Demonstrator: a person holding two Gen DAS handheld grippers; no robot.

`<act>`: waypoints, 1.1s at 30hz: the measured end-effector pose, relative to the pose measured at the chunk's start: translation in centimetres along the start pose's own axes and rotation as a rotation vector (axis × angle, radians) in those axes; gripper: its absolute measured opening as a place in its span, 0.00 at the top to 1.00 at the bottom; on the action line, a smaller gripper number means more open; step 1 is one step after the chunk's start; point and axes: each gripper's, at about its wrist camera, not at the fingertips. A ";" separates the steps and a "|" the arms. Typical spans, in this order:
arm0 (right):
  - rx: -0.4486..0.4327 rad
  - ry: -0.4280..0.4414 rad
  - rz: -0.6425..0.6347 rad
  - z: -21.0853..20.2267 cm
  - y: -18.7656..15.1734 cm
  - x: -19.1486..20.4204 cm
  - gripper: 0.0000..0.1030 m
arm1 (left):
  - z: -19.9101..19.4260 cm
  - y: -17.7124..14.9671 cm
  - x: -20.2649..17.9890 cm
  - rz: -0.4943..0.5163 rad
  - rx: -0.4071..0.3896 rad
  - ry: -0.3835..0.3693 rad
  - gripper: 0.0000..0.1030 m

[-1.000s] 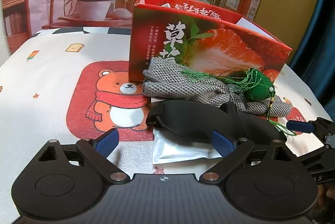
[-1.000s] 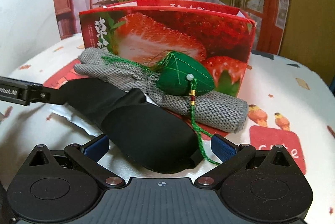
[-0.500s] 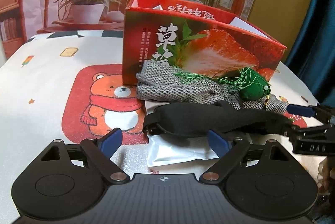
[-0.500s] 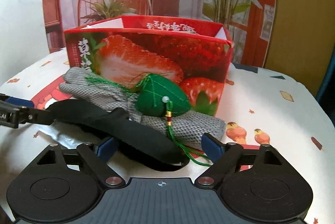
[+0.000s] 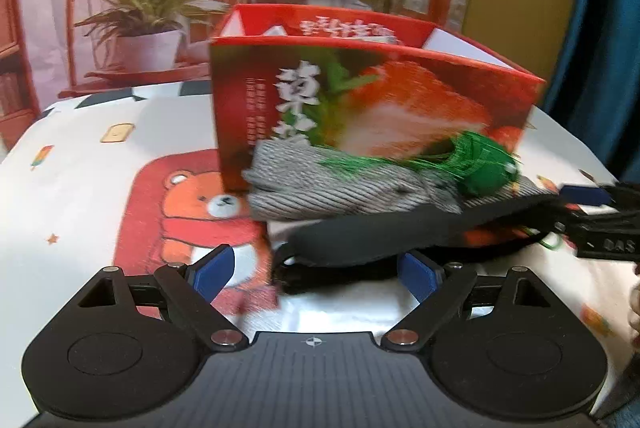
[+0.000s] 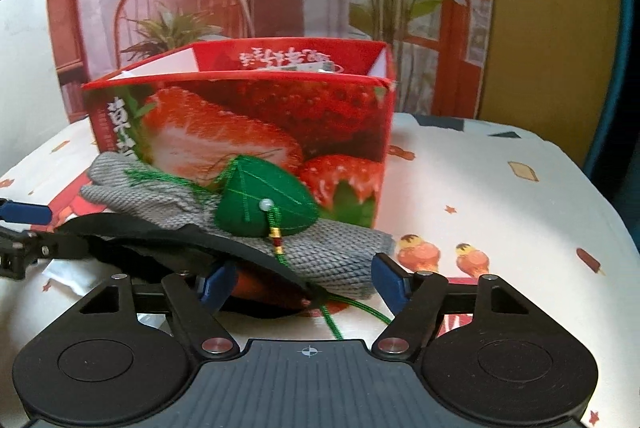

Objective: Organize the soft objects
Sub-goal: 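Close the right tool on the eye mask while the left tool grips its strap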

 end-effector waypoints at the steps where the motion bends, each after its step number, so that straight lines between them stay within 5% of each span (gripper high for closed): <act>1: 0.005 -0.004 0.003 0.1 -0.1 -0.1 0.33 | 0.3 0.3 0.3 -0.015 0.007 0.012 0.13; 6: 0.035 -0.019 -0.001 0.7 -0.4 -0.3 0.34 | 1.7 1.1 1.3 -0.057 0.037 0.051 0.23; 14: 0.098 -0.052 0.013 2.2 -1.3 -0.9 0.34 | 3.0 1.4 2.6 -0.119 0.064 0.081 0.69; 17: 0.114 -0.069 0.021 2.4 -1.7 -1.2 0.34 | 2.9 1.3 3.2 -0.140 0.056 0.073 0.75; 27: 0.077 -0.118 0.037 1.6 -1.7 -1.7 0.36 | 0.9 0.9 3.2 -0.180 0.008 0.039 0.80; 33: -0.016 -0.090 0.041 -0.6 -0.3 -1.7 0.58 | -1.6 1.5 2.3 -0.169 -0.075 0.017 0.81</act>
Point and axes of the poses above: each gripper's, at about its wrist camera, not at the fingertips, and z roughly the way its jaws point, x to its left, y to its top, and after that the axes turned 12 degrees about -z, right-handed
